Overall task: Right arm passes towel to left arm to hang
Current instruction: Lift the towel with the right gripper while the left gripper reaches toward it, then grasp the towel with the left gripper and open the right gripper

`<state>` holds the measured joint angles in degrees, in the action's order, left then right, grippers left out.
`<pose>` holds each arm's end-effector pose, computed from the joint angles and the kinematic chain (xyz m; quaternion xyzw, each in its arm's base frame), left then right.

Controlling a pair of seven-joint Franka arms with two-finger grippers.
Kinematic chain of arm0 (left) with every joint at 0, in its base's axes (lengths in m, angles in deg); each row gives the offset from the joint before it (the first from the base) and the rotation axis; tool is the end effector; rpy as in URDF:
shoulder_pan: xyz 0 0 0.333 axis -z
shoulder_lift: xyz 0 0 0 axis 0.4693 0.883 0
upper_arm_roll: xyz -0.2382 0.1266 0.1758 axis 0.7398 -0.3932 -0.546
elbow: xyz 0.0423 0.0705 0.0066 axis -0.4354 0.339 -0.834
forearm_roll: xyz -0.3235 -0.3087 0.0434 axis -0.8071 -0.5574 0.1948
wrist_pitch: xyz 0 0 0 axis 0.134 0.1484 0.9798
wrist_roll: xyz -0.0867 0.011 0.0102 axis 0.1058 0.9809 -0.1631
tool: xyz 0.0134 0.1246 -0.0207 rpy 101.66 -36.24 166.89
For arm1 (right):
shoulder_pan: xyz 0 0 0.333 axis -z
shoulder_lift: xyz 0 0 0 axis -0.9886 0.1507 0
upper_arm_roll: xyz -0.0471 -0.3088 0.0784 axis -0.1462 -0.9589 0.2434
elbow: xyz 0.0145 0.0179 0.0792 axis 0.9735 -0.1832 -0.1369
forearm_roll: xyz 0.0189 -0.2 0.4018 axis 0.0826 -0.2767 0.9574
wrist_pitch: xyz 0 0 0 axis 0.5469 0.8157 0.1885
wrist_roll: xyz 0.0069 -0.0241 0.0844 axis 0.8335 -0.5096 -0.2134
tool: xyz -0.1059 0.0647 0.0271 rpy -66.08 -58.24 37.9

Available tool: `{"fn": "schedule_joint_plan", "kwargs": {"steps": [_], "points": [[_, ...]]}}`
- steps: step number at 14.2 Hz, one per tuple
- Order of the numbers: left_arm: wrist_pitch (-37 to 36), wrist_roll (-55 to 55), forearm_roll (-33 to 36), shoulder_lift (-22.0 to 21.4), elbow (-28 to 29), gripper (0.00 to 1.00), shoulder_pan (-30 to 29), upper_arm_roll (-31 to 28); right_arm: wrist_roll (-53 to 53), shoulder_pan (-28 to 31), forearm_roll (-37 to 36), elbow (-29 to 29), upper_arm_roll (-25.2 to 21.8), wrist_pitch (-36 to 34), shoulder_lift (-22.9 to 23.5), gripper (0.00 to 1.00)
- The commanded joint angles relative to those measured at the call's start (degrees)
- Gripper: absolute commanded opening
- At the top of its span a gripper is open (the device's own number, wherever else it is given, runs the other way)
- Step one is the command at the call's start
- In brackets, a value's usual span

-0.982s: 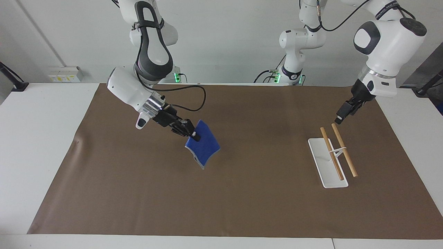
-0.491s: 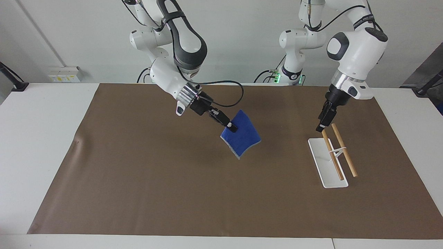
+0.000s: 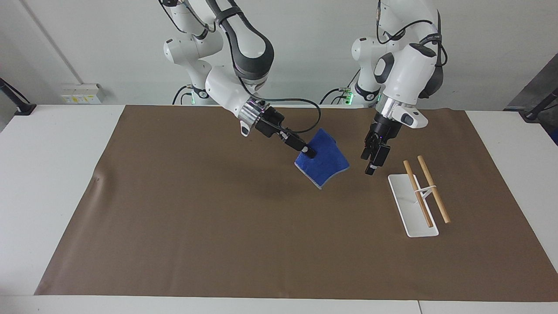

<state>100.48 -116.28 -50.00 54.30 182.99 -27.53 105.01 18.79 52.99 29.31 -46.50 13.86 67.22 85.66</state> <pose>0.5911 -0.2248 0.4447 0.7576 0.5955 0.0776 0.2559 0.5976 0.3639 0.4352 -0.6655 0.4877 0.0517 0.5626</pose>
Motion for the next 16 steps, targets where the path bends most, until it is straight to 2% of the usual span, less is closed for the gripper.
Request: {"fn": "schedule_joint_plan", "kwargs": {"steps": [1, 6, 14, 16], "points": [[5.8, -4.6, -1.3, 1.8, 0.3, 1.0, 0.5, 2.6, -0.6, -0.7, 2.0, 1.7, 0.4, 1.8, 1.6, 0.0], [8.5, -6.6, -1.4, 2.5, -0.5, 1.0, 1.0, 4.4, 0.4, -0.9, 1.2, 1.7, 0.4, 2.2, 1.7, 0.0], [11.6, -4.1, -1.4, 5.2, -2.2, 0.37, 0.6, 4.8, 0.4, -0.9, 1.1, 1.7, 0.4, 2.2, 1.9, 0.0], [11.7, 0.0, -1.4, 5.8, -2.2, 0.27, 0.5, 4.8, 0.4, -0.8, 1.1, 1.6, 0.4, 2.2, 1.9, 0.0]]}}
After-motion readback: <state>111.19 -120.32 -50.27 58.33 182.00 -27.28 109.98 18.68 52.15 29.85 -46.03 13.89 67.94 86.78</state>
